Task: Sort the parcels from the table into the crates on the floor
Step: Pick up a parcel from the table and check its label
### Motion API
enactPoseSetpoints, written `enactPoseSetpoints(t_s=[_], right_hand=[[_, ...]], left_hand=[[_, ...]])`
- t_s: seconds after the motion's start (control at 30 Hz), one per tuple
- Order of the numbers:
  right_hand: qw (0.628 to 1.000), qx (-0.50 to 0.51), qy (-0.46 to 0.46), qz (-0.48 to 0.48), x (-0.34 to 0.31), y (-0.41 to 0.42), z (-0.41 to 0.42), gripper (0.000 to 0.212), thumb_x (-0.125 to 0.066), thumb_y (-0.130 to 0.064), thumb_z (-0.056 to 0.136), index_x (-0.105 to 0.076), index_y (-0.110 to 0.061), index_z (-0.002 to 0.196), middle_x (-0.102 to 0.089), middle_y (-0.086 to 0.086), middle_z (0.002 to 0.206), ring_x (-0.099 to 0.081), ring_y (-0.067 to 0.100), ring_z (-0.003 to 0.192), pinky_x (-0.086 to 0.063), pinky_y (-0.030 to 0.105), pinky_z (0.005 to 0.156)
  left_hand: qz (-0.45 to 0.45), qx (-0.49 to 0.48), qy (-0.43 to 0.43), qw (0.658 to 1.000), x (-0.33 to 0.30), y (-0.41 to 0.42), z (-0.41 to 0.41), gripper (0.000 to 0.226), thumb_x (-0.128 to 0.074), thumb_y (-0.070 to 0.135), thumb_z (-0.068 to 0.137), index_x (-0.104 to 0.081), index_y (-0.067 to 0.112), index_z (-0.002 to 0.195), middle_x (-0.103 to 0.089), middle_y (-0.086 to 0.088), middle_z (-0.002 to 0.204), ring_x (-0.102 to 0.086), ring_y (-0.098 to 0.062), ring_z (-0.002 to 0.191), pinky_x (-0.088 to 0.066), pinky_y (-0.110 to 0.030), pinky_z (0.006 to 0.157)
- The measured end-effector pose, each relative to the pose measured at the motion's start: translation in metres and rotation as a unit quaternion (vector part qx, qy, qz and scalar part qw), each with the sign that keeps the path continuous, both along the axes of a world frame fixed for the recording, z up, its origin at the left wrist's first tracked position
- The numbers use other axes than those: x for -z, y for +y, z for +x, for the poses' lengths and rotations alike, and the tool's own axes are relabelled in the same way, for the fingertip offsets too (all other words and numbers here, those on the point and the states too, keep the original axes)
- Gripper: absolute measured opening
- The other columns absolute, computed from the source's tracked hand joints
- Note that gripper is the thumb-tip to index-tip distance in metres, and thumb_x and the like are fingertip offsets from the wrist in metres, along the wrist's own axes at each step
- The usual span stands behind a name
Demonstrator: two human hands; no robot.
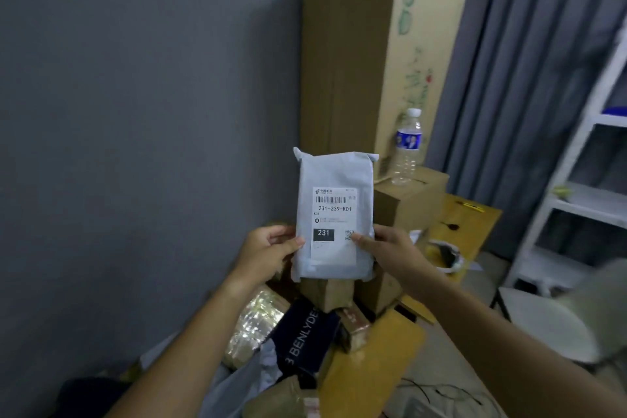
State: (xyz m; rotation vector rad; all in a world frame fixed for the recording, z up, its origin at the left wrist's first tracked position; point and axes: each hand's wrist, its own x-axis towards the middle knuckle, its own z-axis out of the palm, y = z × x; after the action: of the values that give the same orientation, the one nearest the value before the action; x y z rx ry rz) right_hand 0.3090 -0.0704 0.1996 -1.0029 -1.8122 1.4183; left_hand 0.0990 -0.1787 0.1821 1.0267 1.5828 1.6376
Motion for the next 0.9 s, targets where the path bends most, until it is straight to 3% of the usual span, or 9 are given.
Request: enactPoseSetpoints(t_s=[0.17, 0.27, 0.33, 0.4, 0.5, 0.6, 0.73, 0.9], right_hand=[[0.994, 0.109, -0.010, 0.008, 0.008, -0.004, 0.127, 0.016, -0.068, -0.026, 0.097, -0.074, -0.013, 0.105, -0.077, 0.007, 0.102, -0.073, 0.028, 0.093, -0.063, 0.050, 0.076], [0.986, 0.165, 0.000, 0.000, 0.012, -0.020, 0.201, 0.021, -0.069, -0.022, 0.097, -0.074, -0.008, 0.111, -0.076, 0.007, 0.107, -0.073, 0.029, 0.097, -0.060, 0.038, 0.069], [0.980, 0.201, -0.014, 0.004, 0.014, -0.035, 0.249, 0.019, -0.071, -0.023, 0.095, -0.075, -0.007, 0.105, -0.076, 0.017, 0.103, -0.073, 0.032, 0.089, -0.059, 0.044, 0.070], [0.971, 0.238, -0.012, -0.006, 0.019, -0.052, 0.297, 0.016, -0.072, -0.022, 0.094, -0.075, -0.007, 0.097, -0.075, 0.021, 0.103, -0.071, 0.030, 0.084, -0.058, 0.048, 0.075], [0.955, 0.296, -0.001, -0.019, 0.030, -0.081, 0.365, 0.015, -0.073, -0.020, 0.092, -0.075, -0.005, 0.094, -0.075, 0.022, 0.104, -0.073, 0.035, 0.091, -0.056, 0.061, 0.084], [0.940, 0.339, 0.006, -0.044, 0.041, -0.114, 0.427, 0.013, -0.073, -0.021, 0.093, -0.075, -0.009, 0.096, -0.076, 0.017, 0.105, -0.072, 0.032, 0.096, -0.056, 0.063, 0.089], [0.923, 0.377, 0.010, -0.070, 0.052, -0.156, 0.500, 0.017, -0.070, -0.018, 0.095, -0.074, -0.004, 0.103, -0.076, 0.019, 0.105, -0.072, 0.033, 0.089, -0.059, 0.062, 0.082], [0.906, 0.412, 0.023, -0.091, 0.075, -0.186, 0.560, 0.020, -0.067, -0.015, 0.097, -0.072, 0.002, 0.107, -0.077, 0.016, 0.096, -0.072, 0.021, 0.070, -0.060, 0.039, 0.056]], left_hand=[[0.000, 0.092, 0.018, 0.996, 0.001, 0.030, 0.117, 0.025, -0.071, 0.003, 0.089, -0.071, 0.005, 0.114, -0.077, -0.005, 0.102, -0.074, -0.013, 0.090, -0.060, -0.021, 0.075], [-0.001, 0.140, 0.002, 0.990, 0.006, 0.038, 0.187, 0.024, -0.070, 0.001, 0.090, -0.070, 0.005, 0.113, -0.076, -0.005, 0.100, -0.074, -0.010, 0.084, -0.060, -0.021, 0.072], [-0.006, 0.176, -0.002, 0.984, 0.011, 0.040, 0.232, 0.021, -0.069, 0.000, 0.090, -0.071, 0.005, 0.110, -0.076, -0.002, 0.096, -0.074, -0.007, 0.078, -0.058, -0.018, 0.067], [-0.011, 0.211, -0.006, 0.977, 0.016, 0.039, 0.278, 0.021, -0.067, -0.001, 0.091, -0.071, 0.001, 0.112, -0.076, -0.007, 0.099, -0.073, -0.014, 0.081, -0.060, -0.021, 0.069], [-0.017, 0.260, -0.001, 0.966, 0.023, 0.035, 0.346, 0.023, -0.066, -0.003, 0.091, -0.069, -0.004, 0.114, -0.073, -0.013, 0.101, -0.070, -0.020, 0.086, -0.061, -0.022, 0.075], [-0.023, 0.308, 0.000, 0.951, 0.035, 0.030, 0.412, 0.022, -0.068, -0.003, 0.090, -0.070, -0.003, 0.111, -0.075, -0.011, 0.098, -0.071, -0.009, 0.077, -0.060, -0.020, 0.069], [-0.038, 0.355, 0.014, 0.934, 0.057, 0.014, 0.488, 0.014, -0.070, 0.001, 0.089, -0.073, 0.007, 0.101, -0.075, 0.006, 0.082, -0.070, 0.001, 0.068, -0.053, -0.015, 0.061], [-0.046, 0.397, 0.028, 0.916, 0.080, 0.005, 0.553, 0.019, -0.070, 0.000, 0.090, -0.072, 0.010, 0.106, -0.076, 0.000, 0.090, -0.071, -0.006, 0.076, -0.057, -0.020, 0.066]])
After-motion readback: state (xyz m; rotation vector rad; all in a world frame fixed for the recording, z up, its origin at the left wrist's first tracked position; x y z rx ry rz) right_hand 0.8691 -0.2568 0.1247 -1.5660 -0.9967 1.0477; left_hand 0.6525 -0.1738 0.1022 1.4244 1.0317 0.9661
